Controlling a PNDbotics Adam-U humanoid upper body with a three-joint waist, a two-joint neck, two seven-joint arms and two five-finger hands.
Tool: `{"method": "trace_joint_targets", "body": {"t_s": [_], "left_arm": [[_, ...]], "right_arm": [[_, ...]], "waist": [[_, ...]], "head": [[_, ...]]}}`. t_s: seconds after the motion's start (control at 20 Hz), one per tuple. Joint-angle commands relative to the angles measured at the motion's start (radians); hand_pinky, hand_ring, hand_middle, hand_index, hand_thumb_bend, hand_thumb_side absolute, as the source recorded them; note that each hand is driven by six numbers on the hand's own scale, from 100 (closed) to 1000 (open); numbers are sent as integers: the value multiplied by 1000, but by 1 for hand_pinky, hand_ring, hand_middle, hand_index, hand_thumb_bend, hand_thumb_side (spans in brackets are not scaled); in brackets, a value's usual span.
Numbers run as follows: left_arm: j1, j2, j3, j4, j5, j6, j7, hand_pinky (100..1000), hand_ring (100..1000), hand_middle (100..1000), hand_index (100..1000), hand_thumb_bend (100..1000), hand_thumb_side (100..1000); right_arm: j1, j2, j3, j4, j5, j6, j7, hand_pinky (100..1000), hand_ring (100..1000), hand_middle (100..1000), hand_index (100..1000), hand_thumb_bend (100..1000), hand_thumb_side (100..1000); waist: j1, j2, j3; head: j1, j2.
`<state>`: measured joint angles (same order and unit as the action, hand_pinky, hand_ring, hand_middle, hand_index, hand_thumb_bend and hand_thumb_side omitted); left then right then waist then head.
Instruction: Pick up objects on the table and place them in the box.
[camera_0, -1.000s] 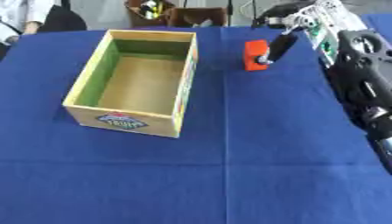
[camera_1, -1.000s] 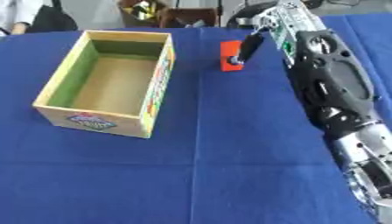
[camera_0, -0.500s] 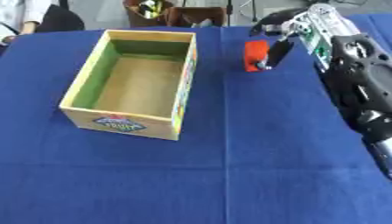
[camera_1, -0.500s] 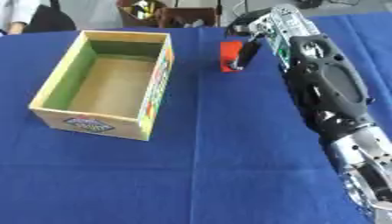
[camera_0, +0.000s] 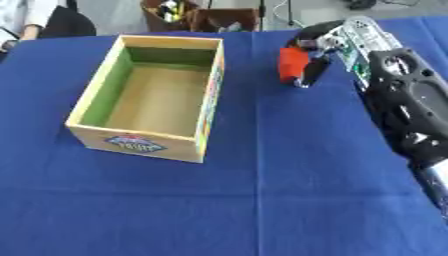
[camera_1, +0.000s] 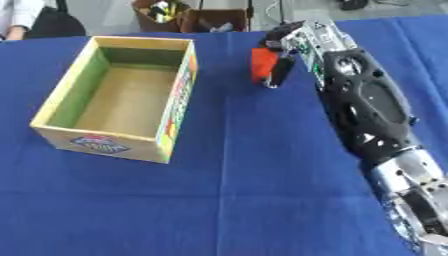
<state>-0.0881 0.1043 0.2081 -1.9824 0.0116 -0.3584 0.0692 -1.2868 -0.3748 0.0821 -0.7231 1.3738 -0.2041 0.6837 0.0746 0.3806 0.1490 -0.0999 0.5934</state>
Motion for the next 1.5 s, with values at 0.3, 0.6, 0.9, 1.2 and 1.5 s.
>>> {"method": "trace_joint_targets", "body": {"t_s": [0.3, 0.6, 0.9, 1.2, 1.5], "left_arm": [[-7, 8, 1, -18, -3, 0, -4, 467, 626, 583, 779, 458, 948], [-5, 11, 1, -18, -2, 2, -4, 469, 626, 584, 778, 456, 947], [-4, 16, 2, -18, 1, 5, -3, 471, 626, 585, 778, 452, 945], [-5, 22, 3, -18, 5, 9, 0, 473, 626, 586, 779, 441, 941], [-5, 27, 4, -18, 11, 11, 3, 474, 627, 587, 780, 435, 939]], "right_arm": [[-31, 2, -8, -15, 4, 7, -40, 814, 820, 569, 681, 100, 437], [-36, 3, -5, -37, -26, 15, -86, 786, 769, 444, 508, 100, 484], [-42, 3, -9, -57, -58, 21, -98, 772, 740, 420, 461, 100, 529], [-47, -1, -7, -126, -129, 17, -112, 761, 712, 383, 376, 100, 588], [-41, -9, 18, -212, -217, 13, -113, 764, 704, 366, 361, 100, 573]], "waist": [[2, -18, -1], [1, -26, -4], [-1, -39, -6], [-6, -57, -7], [-10, -69, -6]], "head": [[-4, -5], [-5, 0], [-3, 7], [0, 15], [2, 19]]}}
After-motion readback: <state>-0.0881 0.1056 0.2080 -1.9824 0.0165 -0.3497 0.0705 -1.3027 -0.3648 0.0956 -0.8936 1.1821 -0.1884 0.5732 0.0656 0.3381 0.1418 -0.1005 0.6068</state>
